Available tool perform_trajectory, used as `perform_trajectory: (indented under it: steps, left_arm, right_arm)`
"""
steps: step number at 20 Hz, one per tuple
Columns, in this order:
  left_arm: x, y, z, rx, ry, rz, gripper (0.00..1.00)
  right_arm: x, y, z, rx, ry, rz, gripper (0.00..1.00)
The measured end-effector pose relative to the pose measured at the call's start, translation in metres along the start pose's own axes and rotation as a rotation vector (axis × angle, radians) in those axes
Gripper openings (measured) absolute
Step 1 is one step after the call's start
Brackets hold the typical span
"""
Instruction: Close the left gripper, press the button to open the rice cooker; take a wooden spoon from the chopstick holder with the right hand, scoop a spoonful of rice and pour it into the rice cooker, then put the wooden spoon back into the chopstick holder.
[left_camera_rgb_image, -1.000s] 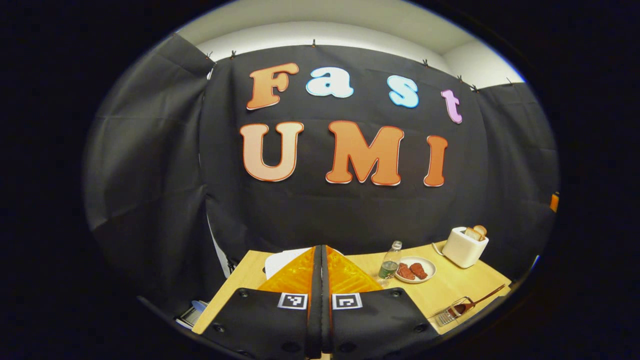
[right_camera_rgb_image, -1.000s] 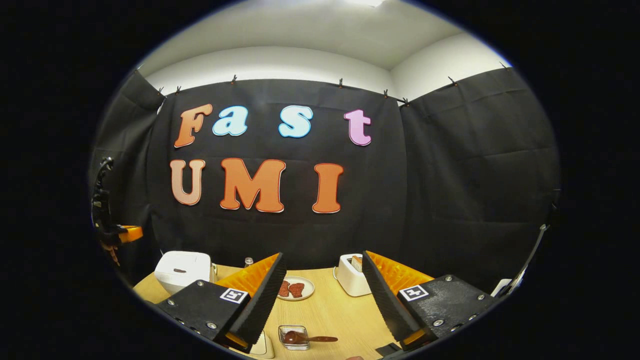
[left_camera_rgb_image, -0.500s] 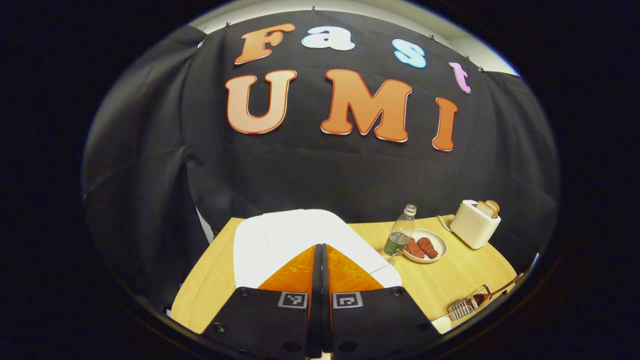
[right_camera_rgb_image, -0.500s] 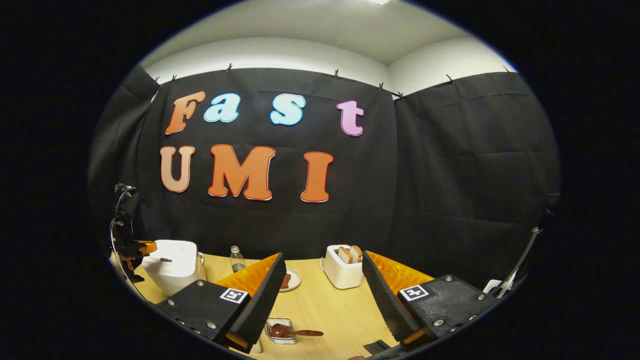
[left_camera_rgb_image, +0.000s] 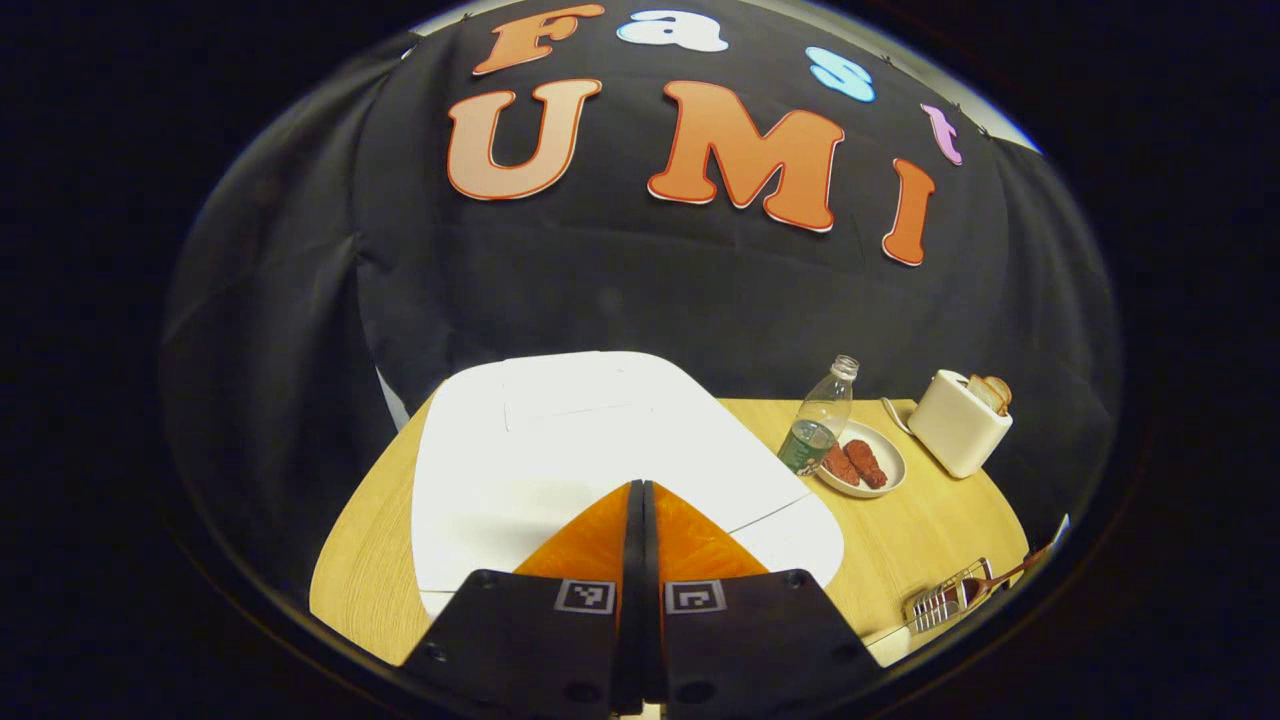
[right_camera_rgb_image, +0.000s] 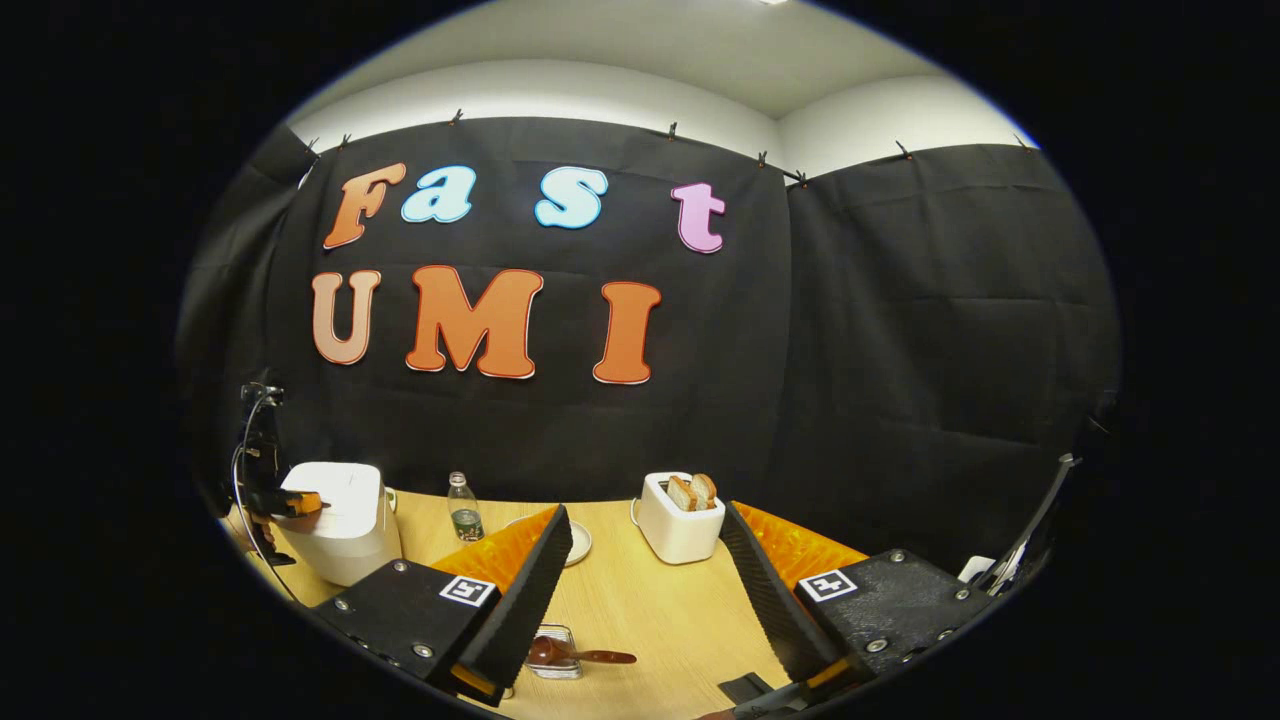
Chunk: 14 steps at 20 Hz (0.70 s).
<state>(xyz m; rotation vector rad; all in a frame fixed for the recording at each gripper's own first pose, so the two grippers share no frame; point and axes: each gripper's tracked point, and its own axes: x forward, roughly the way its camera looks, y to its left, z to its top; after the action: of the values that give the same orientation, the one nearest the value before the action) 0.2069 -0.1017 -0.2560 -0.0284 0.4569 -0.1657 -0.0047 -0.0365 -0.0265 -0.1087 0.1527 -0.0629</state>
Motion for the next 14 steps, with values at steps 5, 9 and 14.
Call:
perform_trajectory:
  steps: [5, 9, 14]
  left_arm:
    - [0.001, -0.001, -0.003, 0.023, 0.011, 0.021, 0.05]
    - [-0.011, 0.001, 0.010, 0.005, -0.007, 0.021, 0.05]
    - [-0.060, 0.014, 0.074, -0.038, -0.135, 0.035, 0.05]
  right_arm:
    - [-0.003, 0.001, -0.014, 0.030, 0.027, 0.008, 0.95]
    - [-0.007, -0.003, -0.015, 0.042, 0.024, 0.007, 0.95]
    - [-0.012, 0.001, 0.001, 0.066, -0.030, 0.028, 0.94]
